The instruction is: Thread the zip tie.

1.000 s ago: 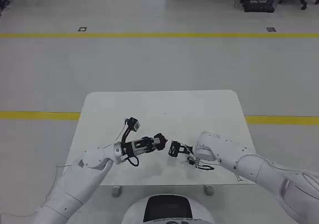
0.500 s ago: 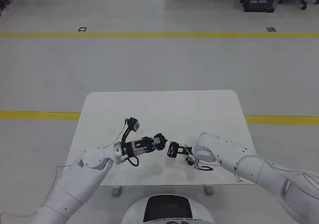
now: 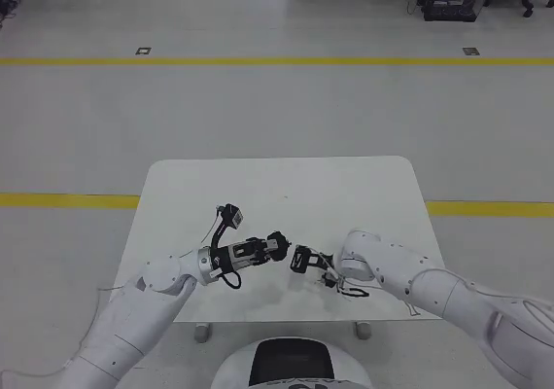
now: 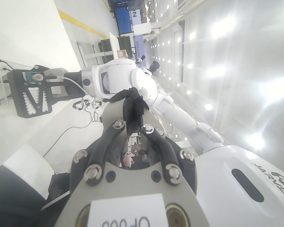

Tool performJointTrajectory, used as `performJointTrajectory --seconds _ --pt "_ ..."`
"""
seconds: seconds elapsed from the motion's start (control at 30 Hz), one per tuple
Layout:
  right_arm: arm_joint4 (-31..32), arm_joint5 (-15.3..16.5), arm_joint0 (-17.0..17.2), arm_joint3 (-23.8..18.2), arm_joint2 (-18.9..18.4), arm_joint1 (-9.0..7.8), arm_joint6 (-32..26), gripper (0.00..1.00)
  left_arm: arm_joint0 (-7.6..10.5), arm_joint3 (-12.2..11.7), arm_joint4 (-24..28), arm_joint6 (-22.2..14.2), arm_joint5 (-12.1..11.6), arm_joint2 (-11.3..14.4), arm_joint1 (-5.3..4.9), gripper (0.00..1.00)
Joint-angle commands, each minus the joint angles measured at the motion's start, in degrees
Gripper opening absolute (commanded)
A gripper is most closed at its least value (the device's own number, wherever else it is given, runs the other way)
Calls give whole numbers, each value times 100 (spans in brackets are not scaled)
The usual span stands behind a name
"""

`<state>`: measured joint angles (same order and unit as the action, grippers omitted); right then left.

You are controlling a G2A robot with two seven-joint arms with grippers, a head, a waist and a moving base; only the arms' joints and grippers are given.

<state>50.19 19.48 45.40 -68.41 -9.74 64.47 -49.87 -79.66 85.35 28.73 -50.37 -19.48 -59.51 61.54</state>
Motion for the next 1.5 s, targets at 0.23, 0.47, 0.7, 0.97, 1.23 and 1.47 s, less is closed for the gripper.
performJointTrajectory --seconds 0.23,0.47,0.7,0.97,1.23,1.47 --pt "-45 0 -30 118 0 52 0 15 0 0 0 0 0 0 0 0" --pt "-49 0 -48 228 0 86 88 15 0 0 0 0 0 0 0 0" --pt "-43 0 -41 138 0 68 122 17 0 0 0 0 0 0 0 0" --pt "-53 0 -23 159 0 73 88 18 0 0 0 0 0 0 0 0" --pt "-86 0 -33 298 0 141 52 11 0 0 0 0 0 0 0 0" --pt "-90 0 -46 397 0 204 11 0 0 0 0 0 0 0 0 0"
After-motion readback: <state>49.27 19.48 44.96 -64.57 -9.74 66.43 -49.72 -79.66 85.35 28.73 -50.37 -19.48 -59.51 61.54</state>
